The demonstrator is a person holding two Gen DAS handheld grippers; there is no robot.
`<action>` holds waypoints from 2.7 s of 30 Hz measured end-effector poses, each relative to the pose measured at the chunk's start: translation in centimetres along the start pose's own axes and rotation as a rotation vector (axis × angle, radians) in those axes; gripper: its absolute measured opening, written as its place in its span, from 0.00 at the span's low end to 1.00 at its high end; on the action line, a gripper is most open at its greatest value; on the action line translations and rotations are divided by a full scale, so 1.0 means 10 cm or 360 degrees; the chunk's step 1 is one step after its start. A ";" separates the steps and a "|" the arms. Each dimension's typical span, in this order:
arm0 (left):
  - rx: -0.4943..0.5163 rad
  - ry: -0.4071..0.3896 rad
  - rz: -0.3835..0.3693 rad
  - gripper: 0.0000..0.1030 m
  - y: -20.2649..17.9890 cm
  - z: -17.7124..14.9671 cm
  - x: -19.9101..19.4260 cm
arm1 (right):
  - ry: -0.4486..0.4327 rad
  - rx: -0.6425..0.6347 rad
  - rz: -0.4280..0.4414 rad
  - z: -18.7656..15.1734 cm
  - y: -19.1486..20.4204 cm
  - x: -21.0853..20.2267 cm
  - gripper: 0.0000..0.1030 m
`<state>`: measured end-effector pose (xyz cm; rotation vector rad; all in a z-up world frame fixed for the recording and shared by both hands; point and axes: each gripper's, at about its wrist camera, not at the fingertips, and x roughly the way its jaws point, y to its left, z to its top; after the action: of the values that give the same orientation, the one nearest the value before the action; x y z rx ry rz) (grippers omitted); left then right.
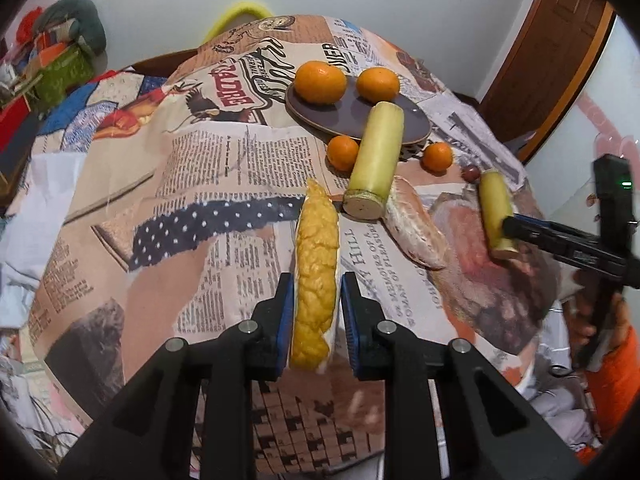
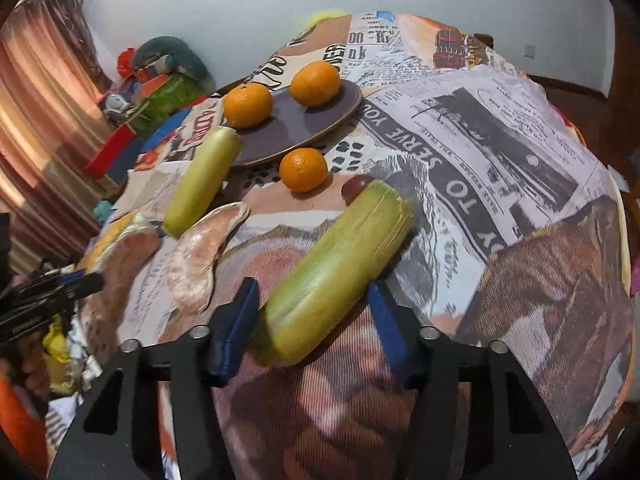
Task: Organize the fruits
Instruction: 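Grasp and lift the pale green corn cob with the right tool while left lifts the wedge, then lower the pomelo wedge and corn cob onto the grey plate and open both tools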
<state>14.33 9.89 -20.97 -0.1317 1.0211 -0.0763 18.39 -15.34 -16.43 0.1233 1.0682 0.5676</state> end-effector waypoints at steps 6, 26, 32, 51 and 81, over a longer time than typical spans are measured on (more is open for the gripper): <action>0.0026 0.0039 0.0038 0.21 -0.03 0.13 0.20 | 0.0031 -0.0066 -0.0020 0.03 0.00 -0.08 0.40; 0.0052 -0.0082 0.0047 0.22 -0.13 0.26 0.09 | -0.0006 0.0086 -0.0086 0.21 -0.13 0.15 0.41; 0.0091 -0.0147 0.0017 0.22 -0.23 0.26 -0.09 | 0.0099 -0.0123 -0.0081 0.04 -0.05 0.01 0.36; 0.0143 -0.0226 0.0003 0.22 -0.45 0.42 -0.18 | 0.0068 -0.0134 -0.0040 0.23 0.03 0.06 0.33; 0.0098 -0.0405 -0.0018 0.22 -0.43 1.46 0.13 | -0.0297 -0.0341 0.0062 1.26 0.44 -0.07 0.33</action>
<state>27.48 6.59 -13.92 -0.0881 0.7634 -0.0986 27.26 -9.71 -8.11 0.0086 0.8199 0.6883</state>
